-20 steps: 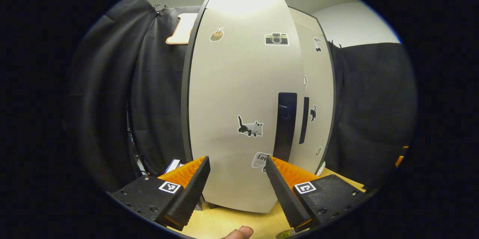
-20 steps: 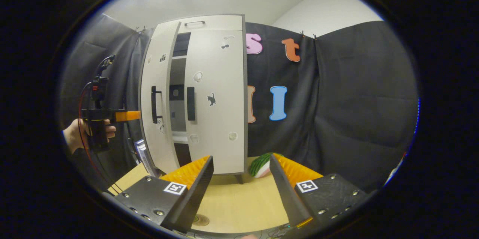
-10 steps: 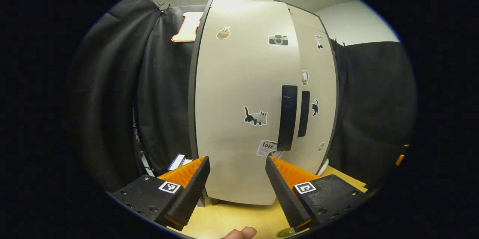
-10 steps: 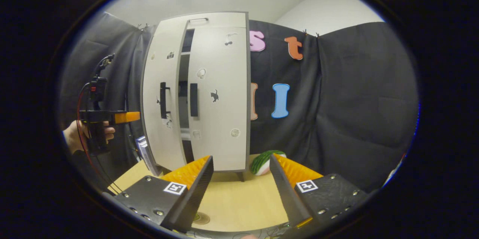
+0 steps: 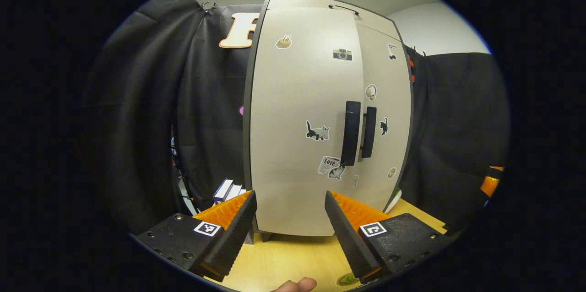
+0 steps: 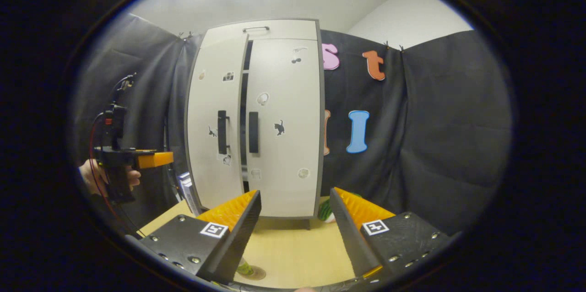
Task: Grasp the bottle in the cabinet with the left hand and place it on the coaster, then close the right door with the right hand and the left door with the left hand.
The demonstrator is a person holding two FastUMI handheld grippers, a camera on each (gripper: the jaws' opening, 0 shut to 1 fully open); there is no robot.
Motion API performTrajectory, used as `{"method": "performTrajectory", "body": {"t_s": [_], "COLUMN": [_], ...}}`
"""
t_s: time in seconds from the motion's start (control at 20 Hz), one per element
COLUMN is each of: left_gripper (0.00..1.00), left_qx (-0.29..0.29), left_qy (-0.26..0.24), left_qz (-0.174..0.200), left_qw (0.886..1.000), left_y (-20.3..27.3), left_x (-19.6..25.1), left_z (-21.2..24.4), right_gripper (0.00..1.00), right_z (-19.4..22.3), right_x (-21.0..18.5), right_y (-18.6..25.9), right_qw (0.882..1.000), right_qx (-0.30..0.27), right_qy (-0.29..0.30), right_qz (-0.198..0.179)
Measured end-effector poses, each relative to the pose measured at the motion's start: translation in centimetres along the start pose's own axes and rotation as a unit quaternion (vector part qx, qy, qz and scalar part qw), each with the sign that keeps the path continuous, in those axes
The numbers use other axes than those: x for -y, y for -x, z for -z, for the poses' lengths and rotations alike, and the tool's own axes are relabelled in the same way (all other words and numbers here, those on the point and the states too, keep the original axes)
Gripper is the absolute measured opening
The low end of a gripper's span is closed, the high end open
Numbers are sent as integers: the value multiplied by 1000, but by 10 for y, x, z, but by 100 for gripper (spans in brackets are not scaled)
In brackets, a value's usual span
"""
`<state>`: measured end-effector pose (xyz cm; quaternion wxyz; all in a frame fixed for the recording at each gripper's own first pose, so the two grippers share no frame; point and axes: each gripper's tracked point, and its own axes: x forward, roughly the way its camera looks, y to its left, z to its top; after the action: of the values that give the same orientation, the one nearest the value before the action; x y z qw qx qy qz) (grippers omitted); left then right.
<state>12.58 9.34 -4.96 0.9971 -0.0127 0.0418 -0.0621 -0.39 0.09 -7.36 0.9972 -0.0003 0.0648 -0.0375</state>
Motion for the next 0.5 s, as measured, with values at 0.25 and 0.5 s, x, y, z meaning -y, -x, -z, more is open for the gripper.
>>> {"method": "performTrajectory", "body": {"t_s": [0.25,0.5], "left_gripper": [95,95], "left_qx": [-2,3], "left_qy": [10,14], "left_qz": [-11,-20], "left_qw": [1000,1000], "left_y": [24,41], "left_x": [3,8], "left_z": [-1,-5], "right_gripper": [91,88], "right_z": [-27,-46], "right_x": [-19,-34], "right_y": [-17,-30], "right_qw": [999,999], "right_qx": [20,33], "right_qy": [-21,-3], "right_qz": [-25,-39]}}
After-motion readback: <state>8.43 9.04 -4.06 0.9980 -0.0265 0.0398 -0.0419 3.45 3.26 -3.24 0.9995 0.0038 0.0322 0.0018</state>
